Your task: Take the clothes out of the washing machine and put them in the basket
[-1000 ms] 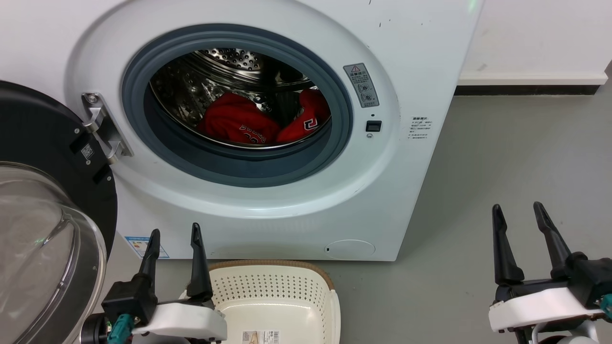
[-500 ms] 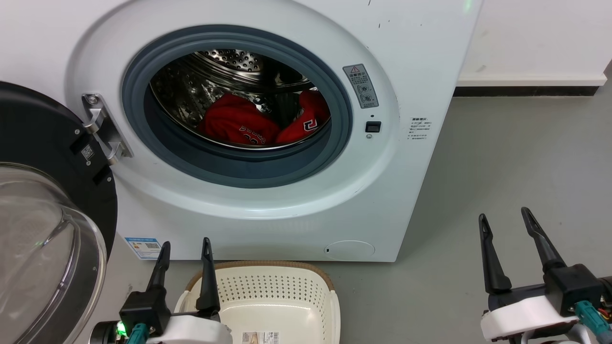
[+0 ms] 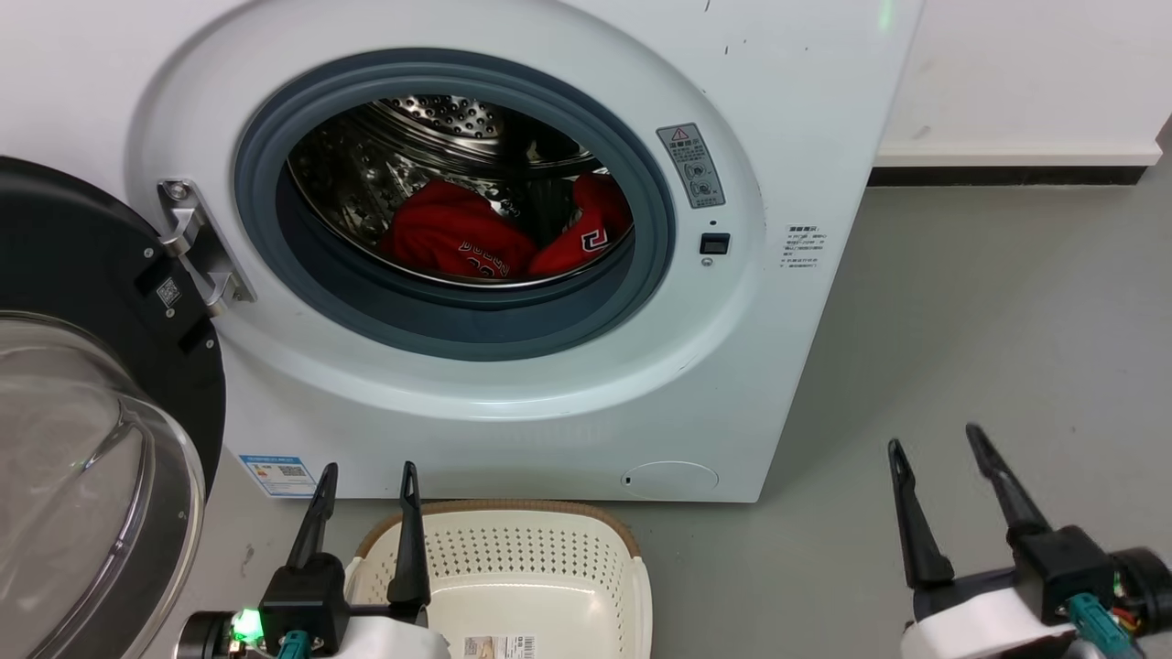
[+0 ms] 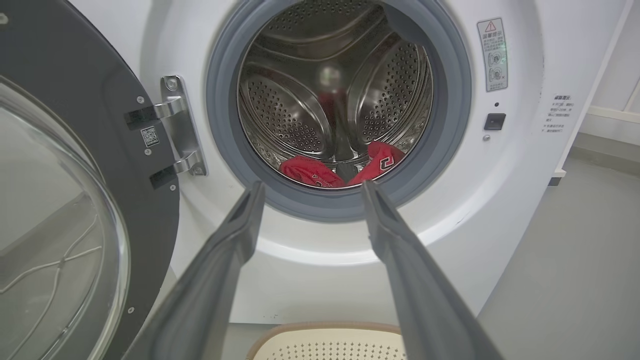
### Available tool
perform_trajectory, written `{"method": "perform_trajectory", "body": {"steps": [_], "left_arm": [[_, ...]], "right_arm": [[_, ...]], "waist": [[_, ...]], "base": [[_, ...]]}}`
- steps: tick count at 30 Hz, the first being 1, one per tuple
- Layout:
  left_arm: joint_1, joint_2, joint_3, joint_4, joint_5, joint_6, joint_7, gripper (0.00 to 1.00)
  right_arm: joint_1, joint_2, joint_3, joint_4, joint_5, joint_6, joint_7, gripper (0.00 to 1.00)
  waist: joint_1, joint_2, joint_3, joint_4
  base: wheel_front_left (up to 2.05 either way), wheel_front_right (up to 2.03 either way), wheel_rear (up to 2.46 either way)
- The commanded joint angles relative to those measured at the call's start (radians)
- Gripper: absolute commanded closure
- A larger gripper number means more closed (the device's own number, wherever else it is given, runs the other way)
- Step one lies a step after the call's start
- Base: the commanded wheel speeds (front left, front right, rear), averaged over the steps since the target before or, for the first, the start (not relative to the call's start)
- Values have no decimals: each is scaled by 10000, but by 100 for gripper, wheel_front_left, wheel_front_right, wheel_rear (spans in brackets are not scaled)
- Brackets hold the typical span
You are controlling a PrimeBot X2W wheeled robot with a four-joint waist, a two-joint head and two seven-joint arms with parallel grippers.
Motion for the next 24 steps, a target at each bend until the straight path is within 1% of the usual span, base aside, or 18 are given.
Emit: {"method": "perform_trajectory", "body": {"steps": [1,6,11,24], "left_arm": [[90,-38,23,-60,282,-42,-102,0],[107,-94,58,-185,687,-86,-181,0],[124,-127,85,-90,633,-272,-158,0],[147,-235,200,48,549,-470,-158,0]], "right_arm": [[141,-36,11,302,400,-6,-89,0],[-19,-26,34,550,344,-6,-166,0],[-95,-26,6,694,378,-6,-154,0],[-146,-25,-36,748,372,-6,-154,0]], "waist": [[0,0,-11,-3],[0,0,-40,-19],[0,0,-49,-29],[0,0,-53,-73]], "base": [[0,0,0],[0,0,0],[0,0,0],[0,0,0]]}}
